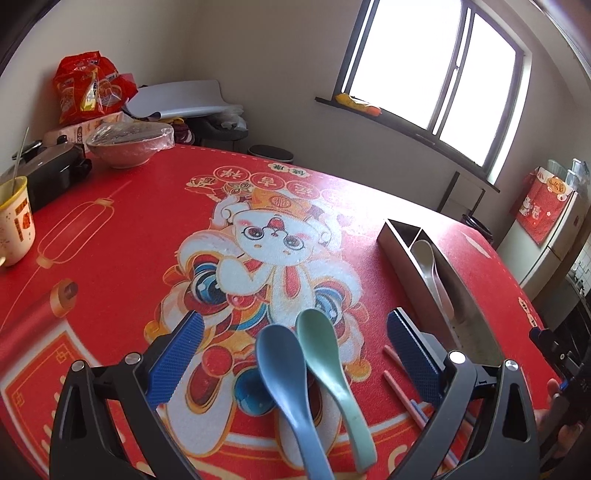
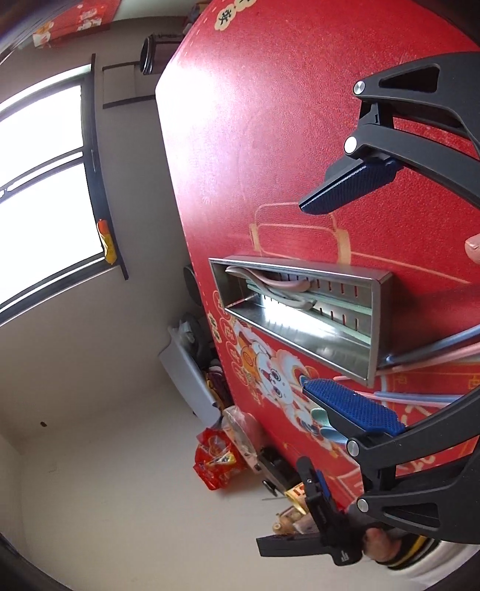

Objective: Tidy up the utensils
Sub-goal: 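Lower the left gripper onto the blue spoon, close and lift it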

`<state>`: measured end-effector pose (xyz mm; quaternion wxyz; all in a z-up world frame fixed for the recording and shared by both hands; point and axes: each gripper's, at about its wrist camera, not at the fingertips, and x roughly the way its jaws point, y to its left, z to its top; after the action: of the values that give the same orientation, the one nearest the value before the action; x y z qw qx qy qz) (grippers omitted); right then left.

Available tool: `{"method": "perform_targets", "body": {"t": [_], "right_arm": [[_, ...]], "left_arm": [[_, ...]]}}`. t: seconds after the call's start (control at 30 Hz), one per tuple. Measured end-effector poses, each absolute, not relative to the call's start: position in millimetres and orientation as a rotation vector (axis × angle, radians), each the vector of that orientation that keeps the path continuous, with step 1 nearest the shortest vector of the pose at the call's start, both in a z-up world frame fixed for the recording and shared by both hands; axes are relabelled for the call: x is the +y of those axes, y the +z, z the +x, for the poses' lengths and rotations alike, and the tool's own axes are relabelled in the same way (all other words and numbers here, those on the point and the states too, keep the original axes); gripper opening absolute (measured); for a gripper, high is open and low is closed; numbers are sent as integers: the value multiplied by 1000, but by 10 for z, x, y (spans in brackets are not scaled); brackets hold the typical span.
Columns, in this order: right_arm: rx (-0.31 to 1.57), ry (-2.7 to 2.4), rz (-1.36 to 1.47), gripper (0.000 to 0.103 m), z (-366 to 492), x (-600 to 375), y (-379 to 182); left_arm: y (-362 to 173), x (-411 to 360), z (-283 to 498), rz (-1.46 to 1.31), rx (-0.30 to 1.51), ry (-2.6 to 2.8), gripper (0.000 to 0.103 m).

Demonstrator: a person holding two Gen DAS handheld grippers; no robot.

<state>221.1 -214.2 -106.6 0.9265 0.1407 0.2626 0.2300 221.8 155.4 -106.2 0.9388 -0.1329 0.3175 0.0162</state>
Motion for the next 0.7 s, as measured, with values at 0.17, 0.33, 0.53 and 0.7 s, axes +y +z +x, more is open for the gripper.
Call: {"method": "perform_targets", "body": {"t": [0.17,0.33,0.53,0.7], "right_arm": [[528,478,269,88,2161,-2110,-1061],[543,479,266,88,2150,-2103,-1074],[579,478,275,88,2166,-2097,-1115],[580,489,283,88,2157,-2107,-1126]], "left_arm": [[-1139,1613,2005,-276,711,18,84],[-1209,1517,1847,-252,768,-24,54],[-1338,1438,1791,-271,821,-55,29],[-1423,1492,1840,-344,848,-64,24]]}}
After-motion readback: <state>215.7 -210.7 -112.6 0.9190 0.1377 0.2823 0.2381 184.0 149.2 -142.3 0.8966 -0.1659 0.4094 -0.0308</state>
